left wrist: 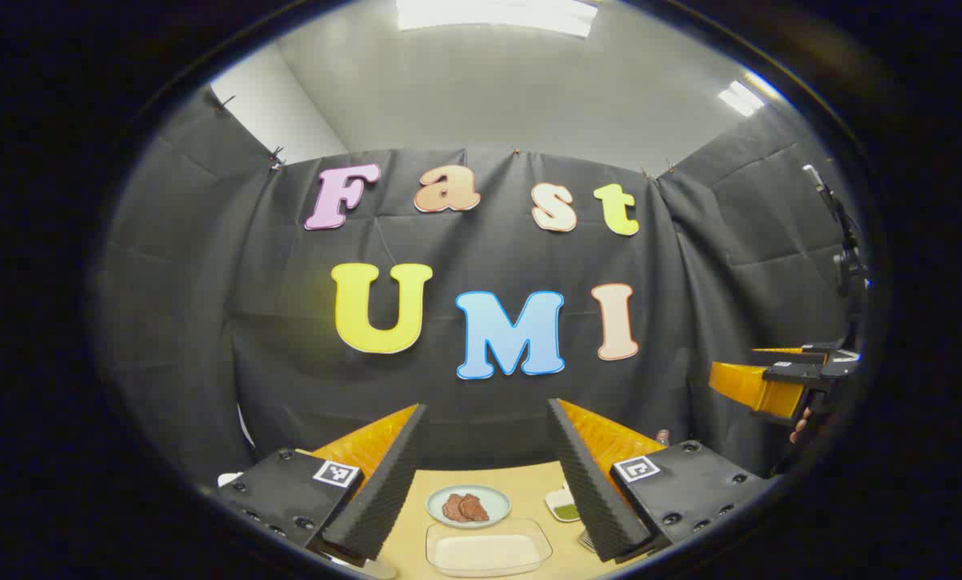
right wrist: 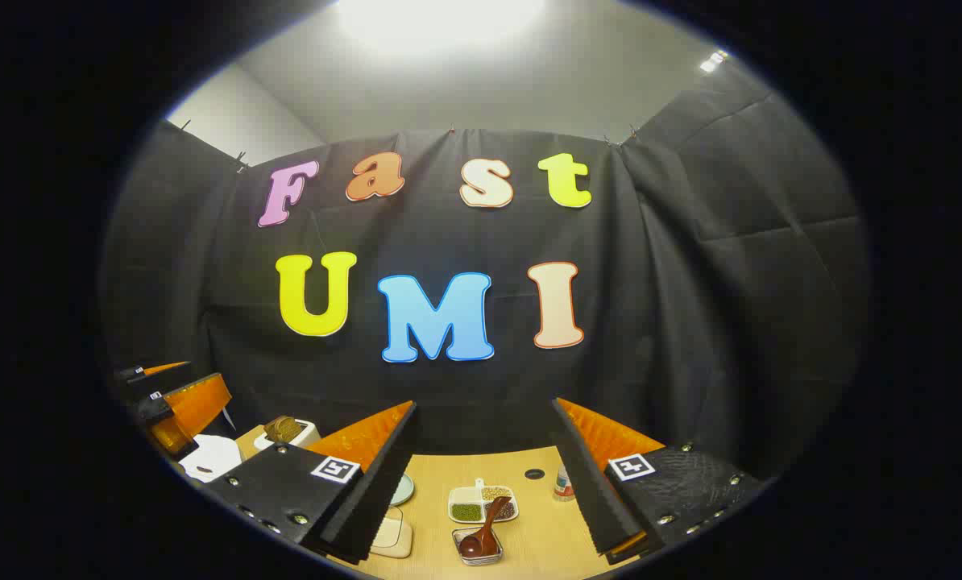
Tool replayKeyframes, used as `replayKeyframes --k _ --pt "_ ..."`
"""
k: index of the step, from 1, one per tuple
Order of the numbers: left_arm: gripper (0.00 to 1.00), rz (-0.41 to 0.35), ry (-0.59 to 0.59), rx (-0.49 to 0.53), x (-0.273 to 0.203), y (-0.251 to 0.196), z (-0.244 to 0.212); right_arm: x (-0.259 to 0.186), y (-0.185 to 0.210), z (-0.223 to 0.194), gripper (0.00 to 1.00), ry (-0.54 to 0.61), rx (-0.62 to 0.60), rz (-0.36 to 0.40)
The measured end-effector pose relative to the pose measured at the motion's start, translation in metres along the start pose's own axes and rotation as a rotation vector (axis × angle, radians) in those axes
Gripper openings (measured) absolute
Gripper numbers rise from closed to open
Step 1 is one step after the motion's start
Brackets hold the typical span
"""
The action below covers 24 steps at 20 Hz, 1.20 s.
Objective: Close the left gripper, press the button to open the rice cooker; take a wooden spoon from the chopstick holder with the right hand, scoop a spoonful of rice and pour it into the rice cooker, then put the wooden spoon back into the chopstick holder.
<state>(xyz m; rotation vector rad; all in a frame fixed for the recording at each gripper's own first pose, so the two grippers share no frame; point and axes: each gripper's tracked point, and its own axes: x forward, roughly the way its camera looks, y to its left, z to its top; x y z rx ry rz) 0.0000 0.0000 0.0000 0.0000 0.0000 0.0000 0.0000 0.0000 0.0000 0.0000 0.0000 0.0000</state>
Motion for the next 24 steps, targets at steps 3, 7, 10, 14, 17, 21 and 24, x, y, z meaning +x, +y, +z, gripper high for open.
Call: replayKeyframes --k 3,7,10,14,17,21,24 --pt "0.99 0.016 0.011 -0.012 0.002 0.006 -0.003 0.004 0.005 0.002 0.96 -0.005 0.0 0.015" --pt "0.99 0.036 0.044 -0.018 0.004 0.01 -0.013 0.007 0.006 0.001 0.96 -0.005 -0.008 0.031" --pt "1.0 0.042 0.051 0.002 0.005 0.01 -0.016 0.011 0.003 -0.004 0.96 0.01 0.001 0.032" --pt "1.0 0.042 0.056 0.012 0.004 0.01 -0.018 0.014 0.003 -0.006 0.96 0.017 0.009 0.029" --pt "1.0 0.041 0.061 0.008 0.005 0.009 -0.017 0.014 0.005 -0.007 0.96 0.018 -0.001 0.037" --pt "1.0 0.044 0.061 0.014 0.008 0.011 -0.015 0.016 0.006 -0.009 0.96 0.022 0.005 0.044" --pt "1.0 0.053 0.063 0.015 0.007 0.015 -0.016 0.017 0.007 -0.008 0.96 0.022 0.004 0.046"
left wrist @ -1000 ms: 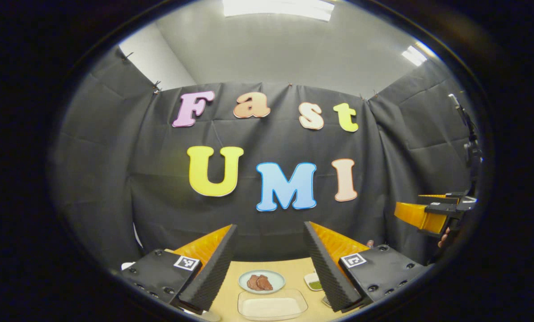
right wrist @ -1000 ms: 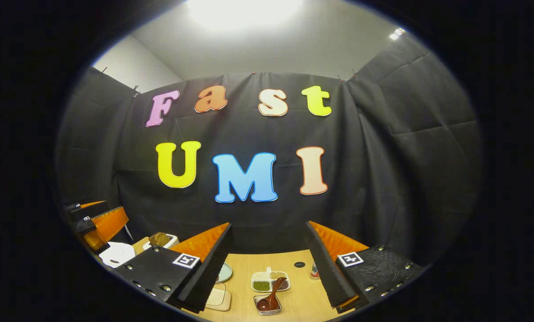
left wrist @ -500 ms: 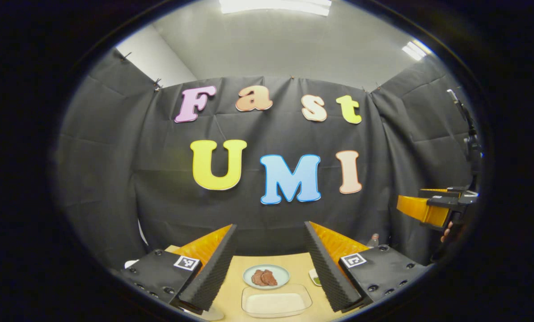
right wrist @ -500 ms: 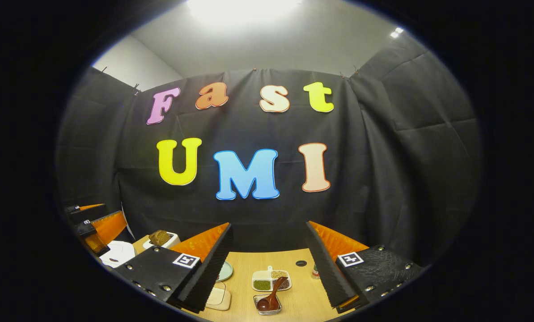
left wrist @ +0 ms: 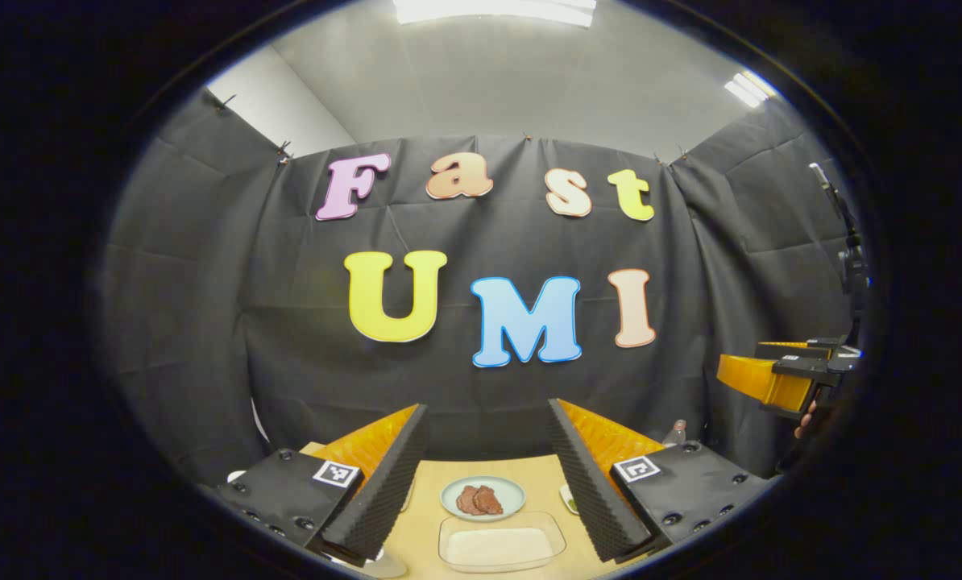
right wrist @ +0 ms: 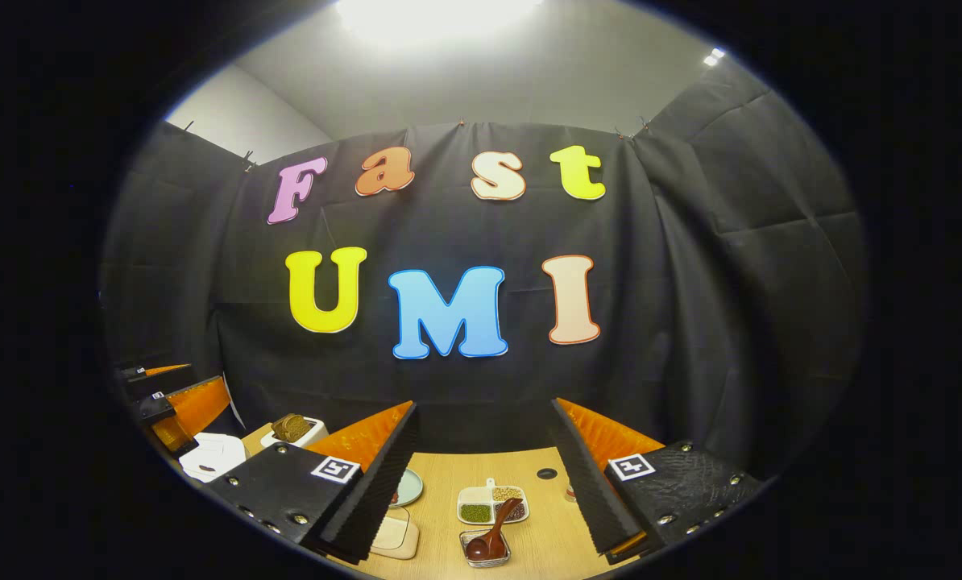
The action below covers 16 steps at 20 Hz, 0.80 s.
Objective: Close the left gripper, press the button to open the rice cooker; take a wooden spoon from the chopstick holder with the right hand, scoop a spoonful of rice and pour it into the rice cooker, then put the wooden spoon back into the chopstick holder.
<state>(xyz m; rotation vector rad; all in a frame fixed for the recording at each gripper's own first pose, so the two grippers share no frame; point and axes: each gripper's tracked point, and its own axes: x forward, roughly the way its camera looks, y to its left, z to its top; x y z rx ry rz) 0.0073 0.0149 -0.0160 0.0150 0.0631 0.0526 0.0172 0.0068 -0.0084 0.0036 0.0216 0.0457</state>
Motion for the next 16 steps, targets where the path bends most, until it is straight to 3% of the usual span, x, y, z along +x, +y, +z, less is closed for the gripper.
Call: replayKeyframes --k 16 --pt "1.0 0.061 0.045 0.001 0.006 0.025 -0.022 0.018 0.012 -0.02 0.96 0.037 -0.01 0.045"
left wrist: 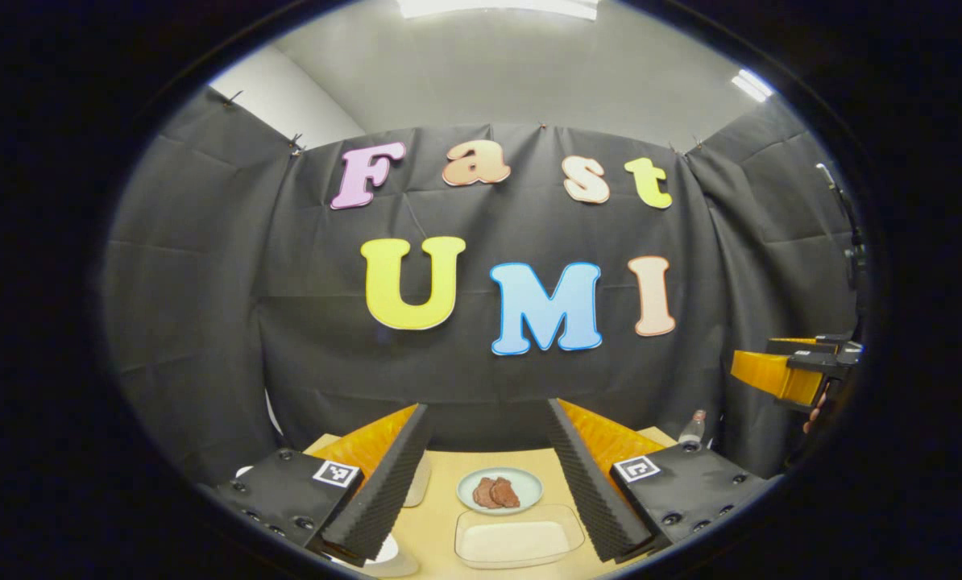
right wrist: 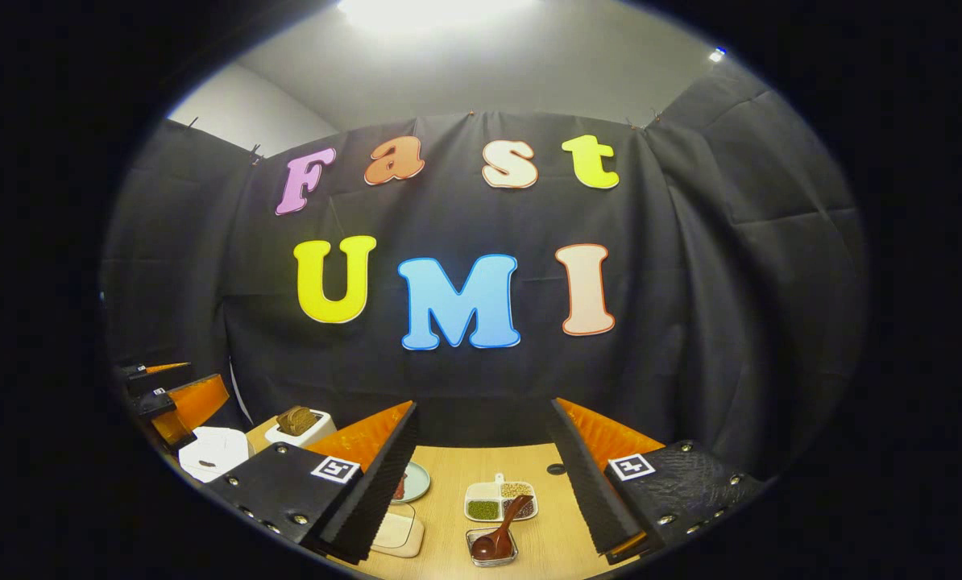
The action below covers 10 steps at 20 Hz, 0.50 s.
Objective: Close the left gripper, press the button to open the rice cooker; take a wooden spoon from the chopstick holder with the right hand, scoop a spoonful of rice and pour it into the rice cooker, then put the wooden spoon back into the chopstick holder.
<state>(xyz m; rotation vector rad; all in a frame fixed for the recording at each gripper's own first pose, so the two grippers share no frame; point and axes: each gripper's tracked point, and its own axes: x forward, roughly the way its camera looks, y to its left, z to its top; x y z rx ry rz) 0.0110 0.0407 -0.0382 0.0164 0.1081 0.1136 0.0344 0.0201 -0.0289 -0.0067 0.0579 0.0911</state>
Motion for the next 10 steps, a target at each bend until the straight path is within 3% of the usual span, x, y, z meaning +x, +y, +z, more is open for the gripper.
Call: replayKeyframes --k 10 --pt "1.0 0.064 -0.001 0.011 -0.003 0.028 -0.006 0.017 0.018 -0.008 0.96 0.012 0.002 0.047"
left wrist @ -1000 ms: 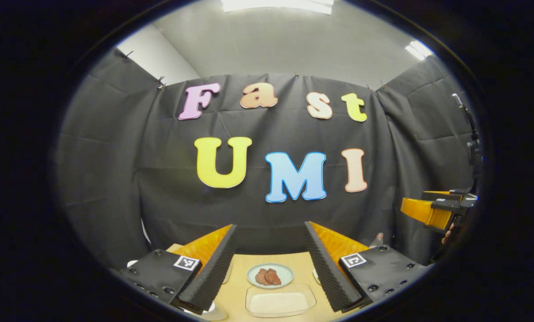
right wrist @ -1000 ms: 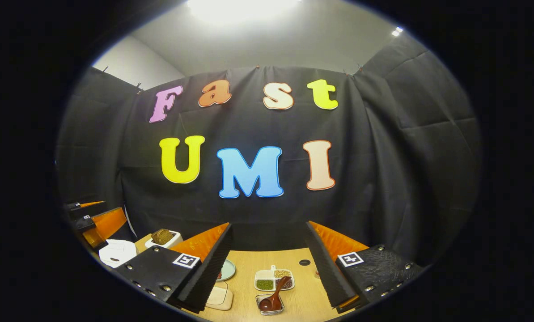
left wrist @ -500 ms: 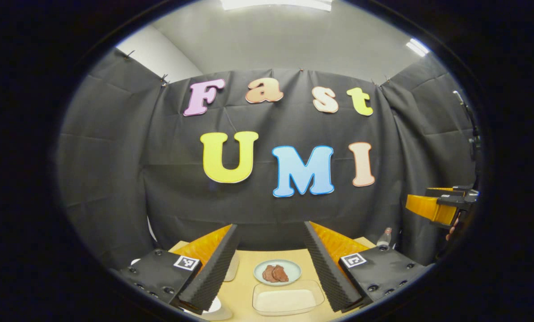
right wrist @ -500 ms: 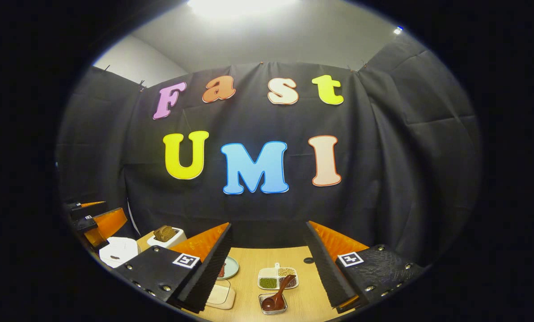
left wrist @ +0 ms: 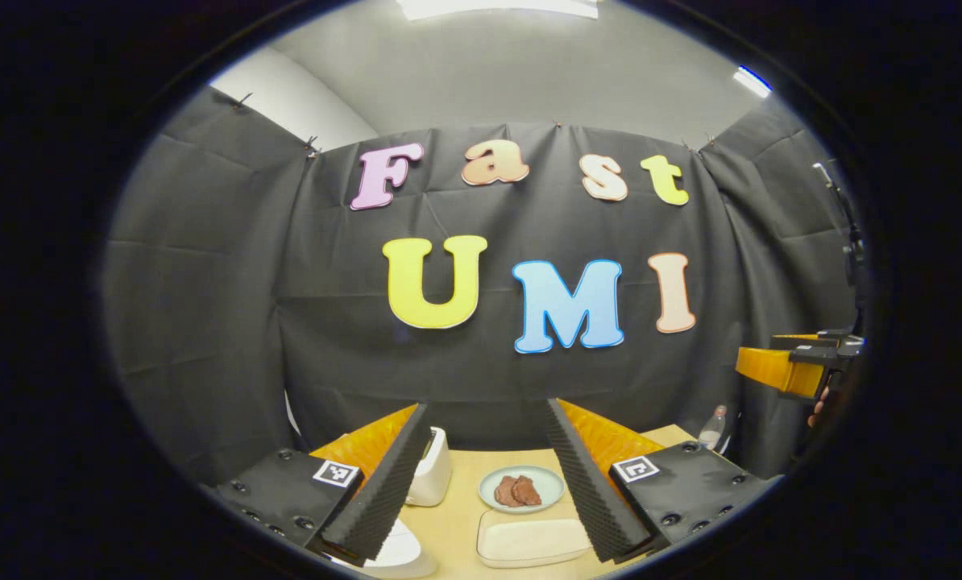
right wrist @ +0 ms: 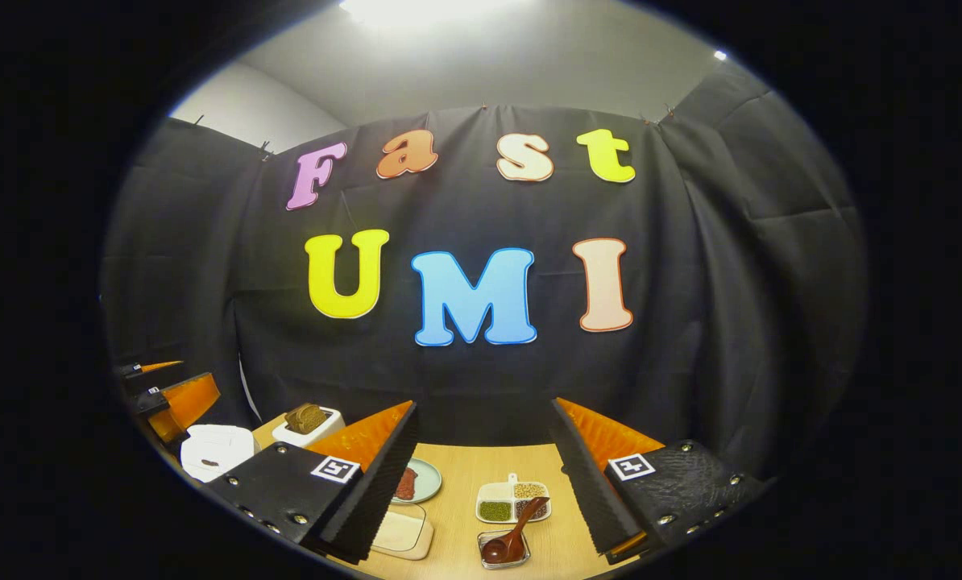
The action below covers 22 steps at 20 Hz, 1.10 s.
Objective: Close the left gripper, press the button to open the rice cooker; take a wooden spoon from the chopstick holder with the right hand, scoop a spoonful of rice and pour it into the rice cooker, then put the wooden spoon back into the chopstick holder.
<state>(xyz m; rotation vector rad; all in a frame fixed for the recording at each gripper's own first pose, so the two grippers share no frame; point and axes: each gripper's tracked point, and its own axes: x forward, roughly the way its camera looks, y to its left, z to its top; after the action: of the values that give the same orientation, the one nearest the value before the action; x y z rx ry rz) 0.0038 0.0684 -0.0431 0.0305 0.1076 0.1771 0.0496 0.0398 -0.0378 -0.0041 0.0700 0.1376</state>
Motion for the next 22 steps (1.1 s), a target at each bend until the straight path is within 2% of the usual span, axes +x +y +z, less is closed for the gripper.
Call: replayKeyframes --k 3,7,12,13,16,19,22 --pt "0.99 0.015 0.033 -0.011 -0.001 0.012 -0.015 0.002 0.006 -0.006 0.96 0.012 0.001 0.012" --pt "0.79 0.017 0.113 -0.06 -0.006 0.034 -0.05 0.002 0.013 -0.013 0.96 0.028 -0.005 0.027" --pt "0.12 0.101 0.246 -0.146 -0.02 0.09 -0.105 -0.003 0.018 -0.022 0.96 0.038 -0.027 0.028" --pt "0.12 0.096 0.29 -0.18 -0.02 0.096 -0.121 -0.005 0.018 -0.026 0.96 0.046 -0.033 0.029" --pt "0.06 0.153 0.397 -0.275 -0.026 0.133 -0.163 -0.007 0.017 -0.035 0.96 0.069 -0.04 0.025" --pt "0.08 0.196 0.495 -0.429 -0.032 0.162 -0.2 -0.009 0.016 -0.041 0.96 0.081 -0.039 0.022" --pt "0.08 0.245 0.565 -0.471 -0.038 0.185 -0.23 -0.01 0.014 -0.046 0.96 0.09 -0.039 0.02"
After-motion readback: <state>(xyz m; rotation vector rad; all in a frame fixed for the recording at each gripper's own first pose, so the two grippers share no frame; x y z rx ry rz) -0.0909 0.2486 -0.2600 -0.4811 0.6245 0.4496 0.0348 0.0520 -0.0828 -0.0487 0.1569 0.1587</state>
